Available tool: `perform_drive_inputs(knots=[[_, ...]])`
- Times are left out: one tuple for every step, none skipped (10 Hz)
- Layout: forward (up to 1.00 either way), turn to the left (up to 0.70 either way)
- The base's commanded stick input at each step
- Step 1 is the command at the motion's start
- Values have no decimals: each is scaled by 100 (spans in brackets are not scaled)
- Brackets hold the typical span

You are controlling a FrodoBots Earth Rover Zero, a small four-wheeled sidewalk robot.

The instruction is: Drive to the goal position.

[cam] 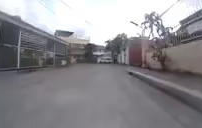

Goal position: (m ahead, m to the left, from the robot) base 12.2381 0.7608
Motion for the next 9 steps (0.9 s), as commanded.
perform_drive_inputs(knots=[[100,0],[100,0],[100,0],[100,0],[100,-1],[100,-9],[100,-17],[100,-25],[100,-33]])
